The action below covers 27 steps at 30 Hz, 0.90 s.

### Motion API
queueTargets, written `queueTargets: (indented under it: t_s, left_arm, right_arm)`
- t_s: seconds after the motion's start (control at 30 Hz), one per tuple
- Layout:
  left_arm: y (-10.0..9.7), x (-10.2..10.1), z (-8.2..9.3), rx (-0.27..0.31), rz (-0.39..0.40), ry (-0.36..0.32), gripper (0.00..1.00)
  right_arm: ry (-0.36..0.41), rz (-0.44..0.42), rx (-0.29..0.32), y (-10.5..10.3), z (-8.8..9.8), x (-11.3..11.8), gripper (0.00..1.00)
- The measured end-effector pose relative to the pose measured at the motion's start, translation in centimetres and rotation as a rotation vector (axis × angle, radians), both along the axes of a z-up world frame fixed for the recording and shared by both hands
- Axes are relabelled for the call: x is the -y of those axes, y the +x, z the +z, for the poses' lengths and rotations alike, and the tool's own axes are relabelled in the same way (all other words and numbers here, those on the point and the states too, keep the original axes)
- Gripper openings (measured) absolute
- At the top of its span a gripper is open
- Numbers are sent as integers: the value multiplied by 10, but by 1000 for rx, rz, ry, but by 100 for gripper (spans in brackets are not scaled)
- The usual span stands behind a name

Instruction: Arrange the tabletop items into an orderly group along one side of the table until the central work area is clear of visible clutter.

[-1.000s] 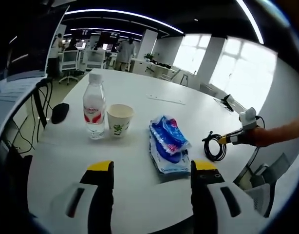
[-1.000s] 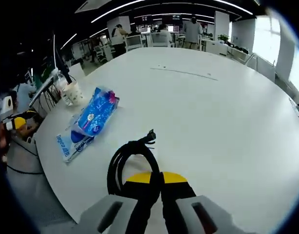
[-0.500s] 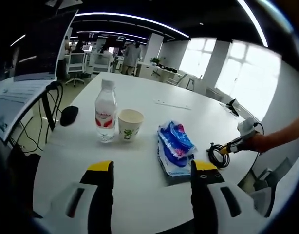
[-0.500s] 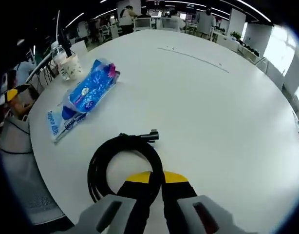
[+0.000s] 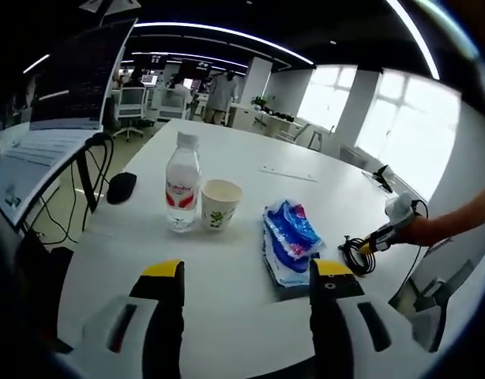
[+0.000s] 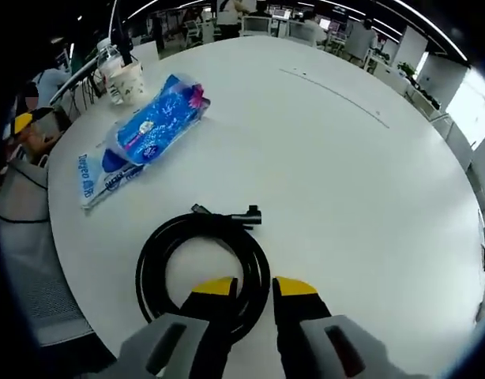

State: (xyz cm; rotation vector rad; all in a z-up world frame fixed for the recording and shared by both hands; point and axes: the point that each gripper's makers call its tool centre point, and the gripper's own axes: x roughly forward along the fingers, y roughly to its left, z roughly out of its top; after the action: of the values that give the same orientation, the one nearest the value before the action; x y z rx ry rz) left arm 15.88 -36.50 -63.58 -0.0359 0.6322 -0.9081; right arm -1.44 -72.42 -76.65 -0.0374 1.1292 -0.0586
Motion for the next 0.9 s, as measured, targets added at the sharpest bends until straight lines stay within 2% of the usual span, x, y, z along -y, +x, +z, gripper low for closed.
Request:
queueTargets:
  t_s: [0.27,0.33,0.53,0.73,0.9]
  left_arm:
    - [2,-1,2,7,-5,14,65]
    - [5,-3,3,9,-5,19,65]
    - [6,-8,3,8,2,25,65]
    - [7,-10,4,13,2,30,65]
    - [10,-13,5,18,1,34,66]
  right_arm:
    - [12,-20,3,-4,4,4,24]
    - [10,-25,21,-1,12,3,24]
    - [-6,3,44,8,13,14,24]
    - [18,17,67,16,20,9,24]
    - [29,45,94,37,28,4,23]
